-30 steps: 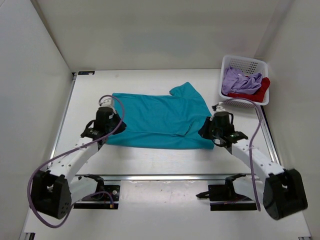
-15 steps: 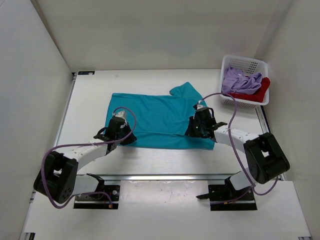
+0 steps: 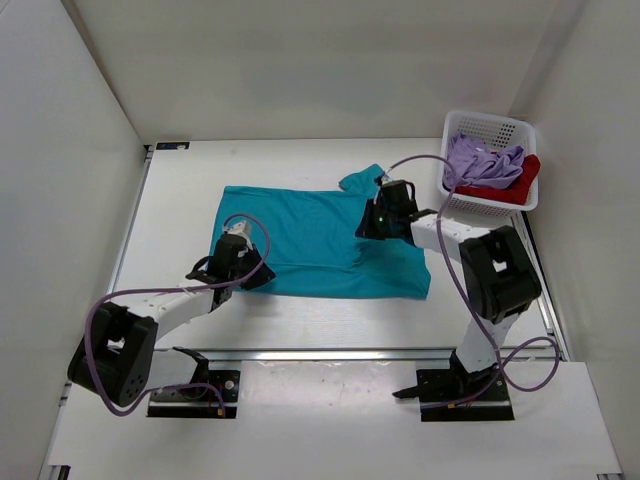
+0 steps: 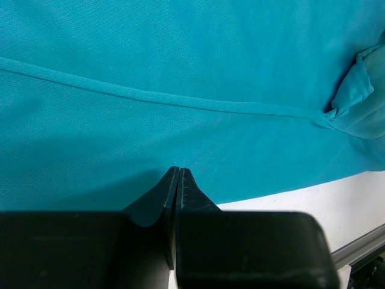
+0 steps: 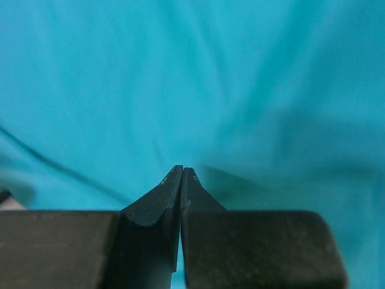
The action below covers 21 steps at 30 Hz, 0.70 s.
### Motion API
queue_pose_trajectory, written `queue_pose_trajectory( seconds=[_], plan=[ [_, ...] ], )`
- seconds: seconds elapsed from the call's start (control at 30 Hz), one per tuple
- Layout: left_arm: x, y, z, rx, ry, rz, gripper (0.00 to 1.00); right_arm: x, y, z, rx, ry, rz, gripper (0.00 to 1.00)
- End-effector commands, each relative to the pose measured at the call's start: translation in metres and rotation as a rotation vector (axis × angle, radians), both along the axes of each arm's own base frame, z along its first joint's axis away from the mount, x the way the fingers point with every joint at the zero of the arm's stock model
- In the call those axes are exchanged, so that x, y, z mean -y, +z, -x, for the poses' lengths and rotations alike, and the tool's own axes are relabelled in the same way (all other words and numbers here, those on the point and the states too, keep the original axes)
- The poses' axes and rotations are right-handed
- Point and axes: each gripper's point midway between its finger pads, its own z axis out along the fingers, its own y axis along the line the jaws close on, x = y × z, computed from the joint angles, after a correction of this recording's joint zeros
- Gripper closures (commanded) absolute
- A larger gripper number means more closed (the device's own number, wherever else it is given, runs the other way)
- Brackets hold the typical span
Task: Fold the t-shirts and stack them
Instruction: Fold the flattened tshirt in 1/3 of the way
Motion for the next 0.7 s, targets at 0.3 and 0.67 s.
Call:
queue_pose_trajectory(
  seconds=[0.3, 0.67],
  plan=[
    [0.010, 0.012, 0.004, 0.035, -0.033, 0.001, 0.90, 0.021, 0.035, 0.032, 0.132, -0.003, -0.009, 1.00],
    [0.005, 0.013, 0.002, 0.035, -0.015, 0.016, 0.90, -0.011, 0.007, 0.042, 0.043, 0.082, 0.023, 1.00]
  ],
)
